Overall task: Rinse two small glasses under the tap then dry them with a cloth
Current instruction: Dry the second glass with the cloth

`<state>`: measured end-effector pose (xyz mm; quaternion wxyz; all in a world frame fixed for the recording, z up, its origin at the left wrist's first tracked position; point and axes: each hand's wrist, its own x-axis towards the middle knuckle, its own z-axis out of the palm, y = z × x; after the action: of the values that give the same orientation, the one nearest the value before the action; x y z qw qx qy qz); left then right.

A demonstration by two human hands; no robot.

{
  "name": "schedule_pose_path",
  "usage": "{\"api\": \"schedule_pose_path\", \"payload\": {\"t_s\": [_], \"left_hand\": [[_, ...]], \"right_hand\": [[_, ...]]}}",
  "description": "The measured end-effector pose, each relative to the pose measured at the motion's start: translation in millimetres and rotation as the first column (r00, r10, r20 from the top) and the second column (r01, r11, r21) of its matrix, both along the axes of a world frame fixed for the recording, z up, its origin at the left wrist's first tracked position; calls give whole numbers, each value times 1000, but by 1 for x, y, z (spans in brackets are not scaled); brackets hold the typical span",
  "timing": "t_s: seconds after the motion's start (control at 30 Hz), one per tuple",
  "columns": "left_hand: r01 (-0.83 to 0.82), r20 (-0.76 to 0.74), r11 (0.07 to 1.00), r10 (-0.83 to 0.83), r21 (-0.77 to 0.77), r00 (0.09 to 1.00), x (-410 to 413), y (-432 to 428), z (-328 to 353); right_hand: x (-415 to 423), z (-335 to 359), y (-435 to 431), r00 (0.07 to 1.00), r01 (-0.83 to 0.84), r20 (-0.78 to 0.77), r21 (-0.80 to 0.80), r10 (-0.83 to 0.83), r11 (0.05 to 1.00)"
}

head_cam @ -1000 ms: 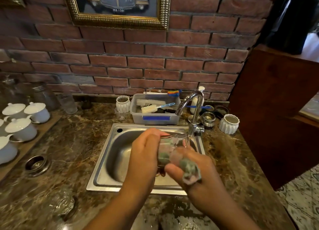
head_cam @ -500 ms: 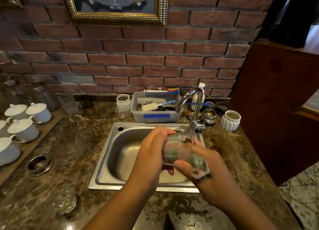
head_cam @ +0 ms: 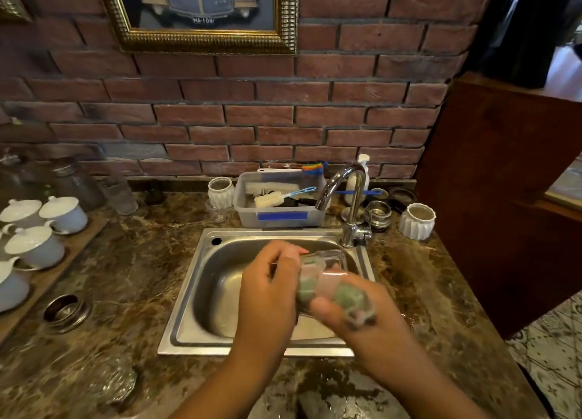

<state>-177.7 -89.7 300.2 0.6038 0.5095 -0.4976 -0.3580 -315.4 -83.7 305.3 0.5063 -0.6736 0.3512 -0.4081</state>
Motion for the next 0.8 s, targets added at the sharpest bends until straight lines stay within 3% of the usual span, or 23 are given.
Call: {"api": "schedule_pose_path", "payload": {"t_s": [0.07, 0.1, 0.17, 0.27, 0.33, 0.4, 0.47, 0.53, 0.6, 0.8], "left_hand": [[73, 367, 939, 59, -335, 929, 12, -2, -8], [151, 492, 886, 96, -439, 865, 17, -4, -14], [234, 559, 864, 64, -446, 826, 22, -8, -23], [190, 359, 970, -125, -152, 925, 16, -2, -17], [215, 232, 972, -231, 94, 945, 12, 2, -12], [338, 114, 896, -382, 287, 917, 21, -4, -9], [616, -173, 653, -611, 440, 772, 34, -10, -3], [839, -485, 341, -697, 424, 528, 44, -10, -2], [914, -661, 193, -639, 357, 393, 47, -7, -9], [919, -701, 227, -595, 323, 393, 51, 0, -44]], "right_hand": [[-2, -6, 0, 905, -138, 422, 415, -56, 899], [-2, -10, 0, 839, -215, 531, 520, -116, 827], [-4, -17, -3, 821, -241, 550, 580, -155, 778], [-11, -19, -10, 947, -44, 288, 551, -141, 834], [-22, -13, -15, 998, 29, 39, 316, -43, 948], [-29, -2, -18, 993, -73, -82, 133, 84, 988], [-32, 6, -19, 968, -217, -104, 118, 230, 969], [-31, 10, -22, 923, -353, -107, 153, 370, 923], [-28, 8, -26, 895, -405, -113, 203, 432, 892], [-22, -13, -32, 894, -434, 111, 458, 434, 776]]}}
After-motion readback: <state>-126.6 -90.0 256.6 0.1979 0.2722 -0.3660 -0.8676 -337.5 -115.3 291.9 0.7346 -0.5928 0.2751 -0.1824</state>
